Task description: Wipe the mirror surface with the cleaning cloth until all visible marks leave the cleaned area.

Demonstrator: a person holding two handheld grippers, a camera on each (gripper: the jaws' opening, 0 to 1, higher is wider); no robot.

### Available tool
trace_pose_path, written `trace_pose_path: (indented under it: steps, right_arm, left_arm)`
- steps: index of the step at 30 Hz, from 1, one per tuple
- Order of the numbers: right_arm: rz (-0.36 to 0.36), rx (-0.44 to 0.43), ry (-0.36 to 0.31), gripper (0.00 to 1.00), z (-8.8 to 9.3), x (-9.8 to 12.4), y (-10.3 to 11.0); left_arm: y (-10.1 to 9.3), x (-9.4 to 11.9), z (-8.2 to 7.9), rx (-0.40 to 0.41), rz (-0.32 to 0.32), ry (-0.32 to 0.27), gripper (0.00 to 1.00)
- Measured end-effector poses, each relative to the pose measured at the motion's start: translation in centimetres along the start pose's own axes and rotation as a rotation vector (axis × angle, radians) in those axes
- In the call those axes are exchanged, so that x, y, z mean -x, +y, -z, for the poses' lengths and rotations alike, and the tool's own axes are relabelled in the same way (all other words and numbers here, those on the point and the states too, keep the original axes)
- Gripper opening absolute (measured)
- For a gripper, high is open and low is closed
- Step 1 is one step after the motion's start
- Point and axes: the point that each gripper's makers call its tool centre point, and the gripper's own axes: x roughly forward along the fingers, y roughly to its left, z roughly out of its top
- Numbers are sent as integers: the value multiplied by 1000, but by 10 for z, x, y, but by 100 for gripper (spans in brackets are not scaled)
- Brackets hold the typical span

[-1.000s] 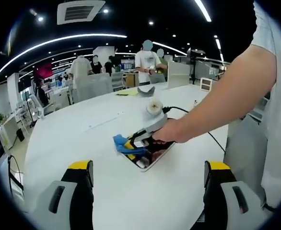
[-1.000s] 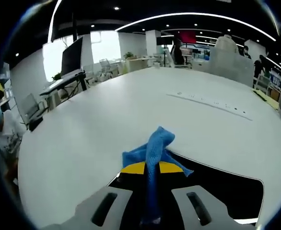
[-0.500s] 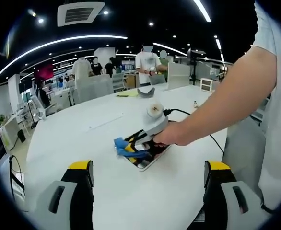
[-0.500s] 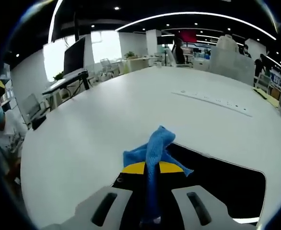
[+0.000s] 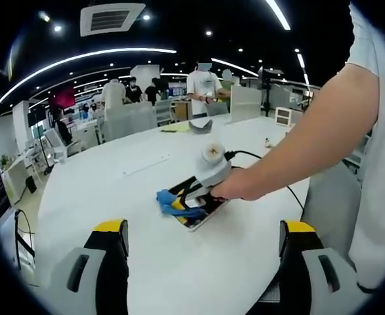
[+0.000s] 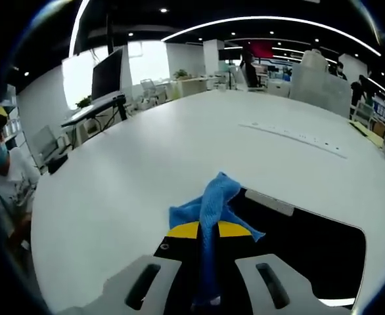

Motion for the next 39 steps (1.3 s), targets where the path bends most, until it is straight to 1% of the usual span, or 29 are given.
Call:
trace_pose_path:
  steps: [5,18,28,32,39]
  right_arm:
    - [2,2,3,3,2,0,1]
    - [1,6,10,3,6,5,9]
    - [0,9,10,3,10,11,17]
    - [-6,30,18,3,11,12,19]
    - [-6,24,19,3,15,18,25]
  left_arm:
    - [-1,3,-1,11,-6,-8,96]
    - [-1,10,0,8,-18,-15,96]
    - [-8,13,2,3,-7,-14,96]
    - [-10,14,3,-2,-3,-9,96]
    - [-13,17,3,-3,-1,-13,96]
